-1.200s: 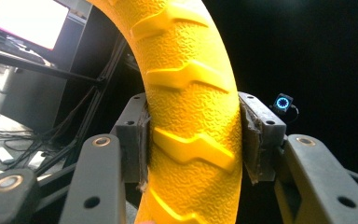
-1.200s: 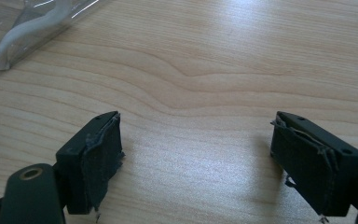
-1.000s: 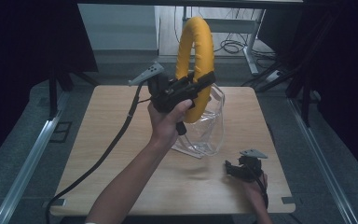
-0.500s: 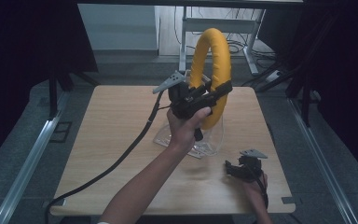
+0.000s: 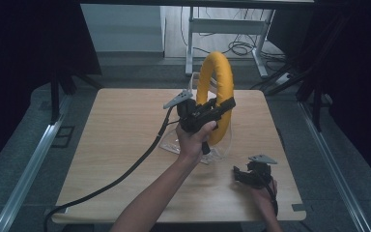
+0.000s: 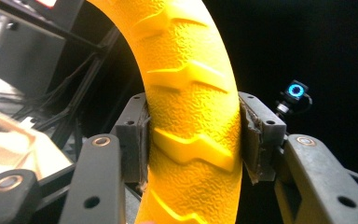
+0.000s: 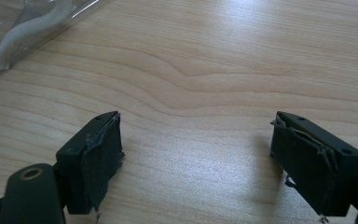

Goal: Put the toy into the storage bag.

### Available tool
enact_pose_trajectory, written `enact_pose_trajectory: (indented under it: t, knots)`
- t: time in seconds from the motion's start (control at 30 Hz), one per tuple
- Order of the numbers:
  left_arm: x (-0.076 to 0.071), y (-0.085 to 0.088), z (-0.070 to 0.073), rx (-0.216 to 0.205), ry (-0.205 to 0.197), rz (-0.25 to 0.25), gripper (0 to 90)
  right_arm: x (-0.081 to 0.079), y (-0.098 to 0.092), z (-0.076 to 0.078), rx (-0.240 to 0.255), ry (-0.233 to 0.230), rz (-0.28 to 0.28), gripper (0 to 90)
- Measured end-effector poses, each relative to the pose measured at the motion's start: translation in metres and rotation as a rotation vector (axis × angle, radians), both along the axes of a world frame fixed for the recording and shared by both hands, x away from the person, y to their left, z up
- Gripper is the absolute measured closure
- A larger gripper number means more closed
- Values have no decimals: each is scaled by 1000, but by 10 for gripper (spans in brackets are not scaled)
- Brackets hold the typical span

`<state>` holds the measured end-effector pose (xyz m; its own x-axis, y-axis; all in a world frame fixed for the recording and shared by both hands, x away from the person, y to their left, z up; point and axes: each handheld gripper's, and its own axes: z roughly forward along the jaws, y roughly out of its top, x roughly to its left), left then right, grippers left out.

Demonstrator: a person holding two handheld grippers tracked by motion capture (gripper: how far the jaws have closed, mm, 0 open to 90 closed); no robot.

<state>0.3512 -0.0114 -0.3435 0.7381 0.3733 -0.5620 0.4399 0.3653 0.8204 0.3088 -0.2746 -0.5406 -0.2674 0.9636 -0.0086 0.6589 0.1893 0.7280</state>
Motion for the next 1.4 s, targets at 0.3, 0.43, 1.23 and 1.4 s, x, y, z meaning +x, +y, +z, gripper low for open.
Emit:
enact_pose_trajectory:
  t: [0.3, 0.43, 1.23, 1.4]
  knots:
    - [7, 3, -19, 8, 41, 45, 504, 0, 0, 0, 2, 1, -1, 164]
    - [13, 1, -31, -12, 72, 51, 504, 0, 0, 0, 4, 2, -2, 164]
    - [22, 6, -64, 9, 134, 106, 493, 0, 0, 0, 2, 4, 0, 164]
    - [23, 10, -61, 26, 118, 98, 413, 0, 0, 0, 2, 4, 1, 164]
